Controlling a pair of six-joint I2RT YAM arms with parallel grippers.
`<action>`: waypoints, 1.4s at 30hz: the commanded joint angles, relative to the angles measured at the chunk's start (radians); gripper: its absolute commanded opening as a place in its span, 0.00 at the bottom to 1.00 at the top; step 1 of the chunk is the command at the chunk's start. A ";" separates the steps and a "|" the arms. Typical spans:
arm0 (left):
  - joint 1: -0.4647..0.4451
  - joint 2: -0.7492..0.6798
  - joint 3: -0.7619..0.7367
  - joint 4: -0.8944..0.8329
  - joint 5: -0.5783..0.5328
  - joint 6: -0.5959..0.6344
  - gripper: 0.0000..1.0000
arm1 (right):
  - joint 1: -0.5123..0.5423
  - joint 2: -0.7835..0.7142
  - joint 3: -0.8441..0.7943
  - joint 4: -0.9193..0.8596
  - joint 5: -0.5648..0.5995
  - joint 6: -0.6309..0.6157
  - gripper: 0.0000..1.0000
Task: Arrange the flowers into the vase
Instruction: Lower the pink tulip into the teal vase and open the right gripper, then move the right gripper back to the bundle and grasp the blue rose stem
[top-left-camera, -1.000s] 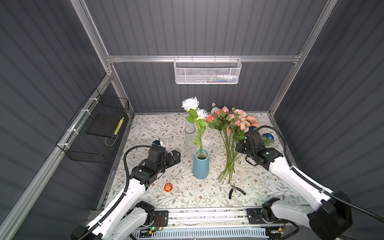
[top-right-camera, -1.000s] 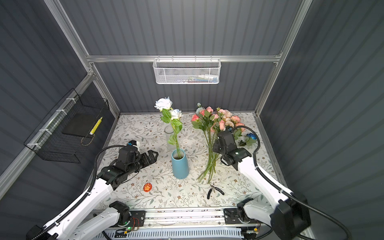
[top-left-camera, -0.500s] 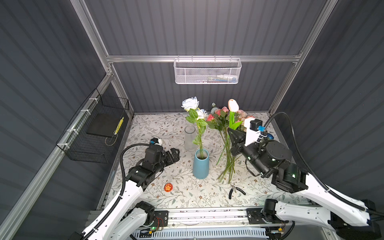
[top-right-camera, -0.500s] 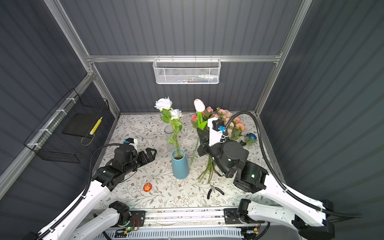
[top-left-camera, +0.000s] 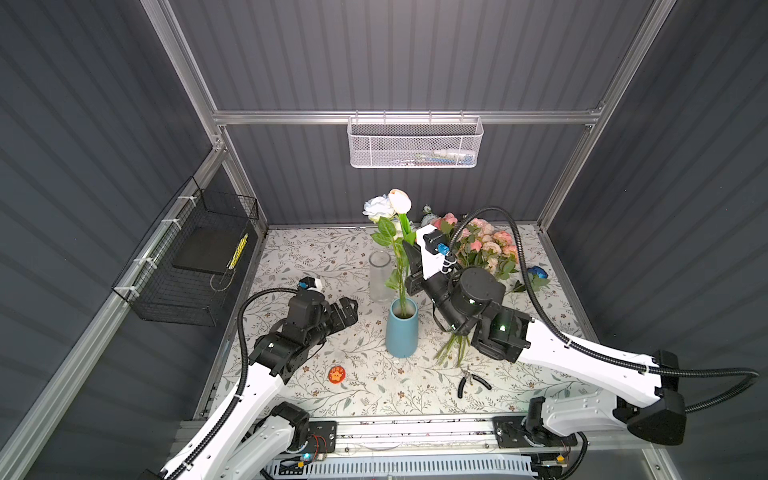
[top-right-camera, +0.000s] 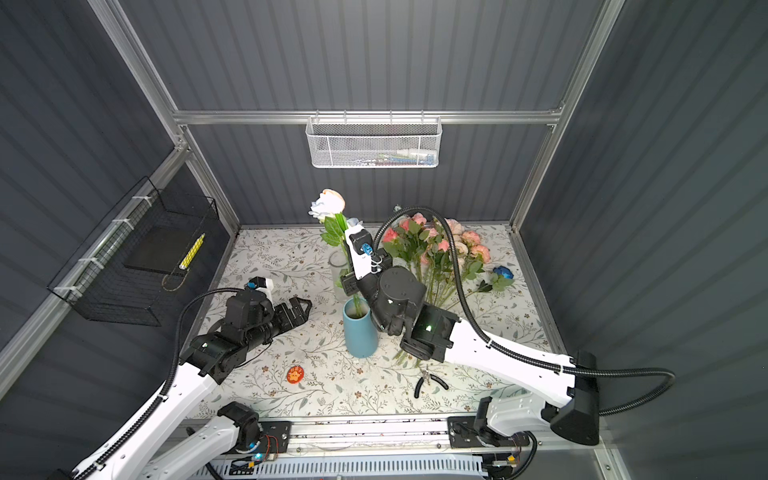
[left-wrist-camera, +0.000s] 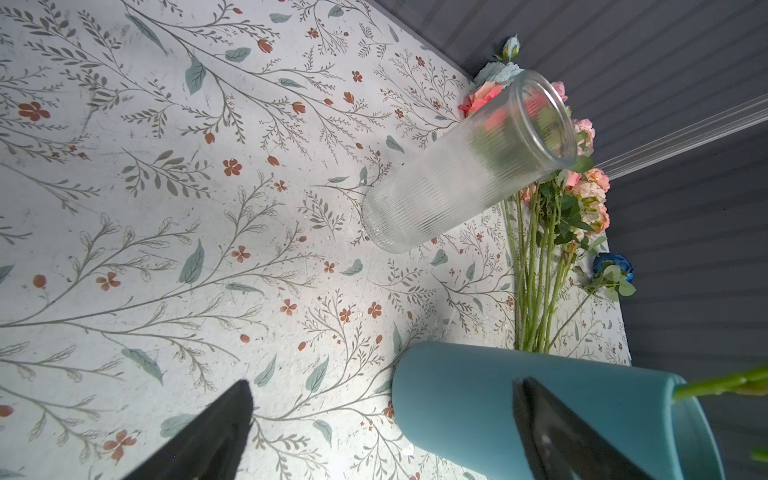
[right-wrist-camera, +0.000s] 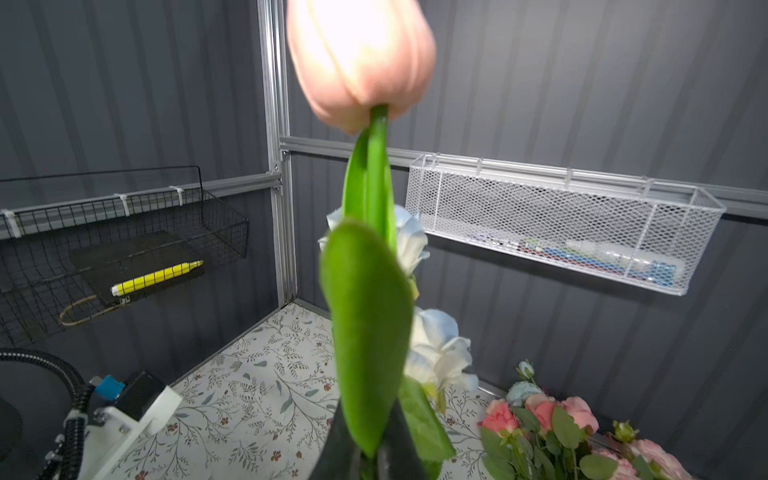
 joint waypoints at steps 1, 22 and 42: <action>-0.003 -0.014 0.027 -0.012 0.006 0.011 1.00 | 0.018 0.002 -0.074 0.056 0.052 0.009 0.00; -0.003 -0.040 -0.006 -0.011 0.012 0.007 1.00 | 0.089 -0.421 -0.410 -0.361 0.077 0.480 0.78; -0.003 -0.033 -0.062 0.015 0.029 -0.007 1.00 | -0.777 -0.190 -0.559 -0.616 -0.441 0.993 0.55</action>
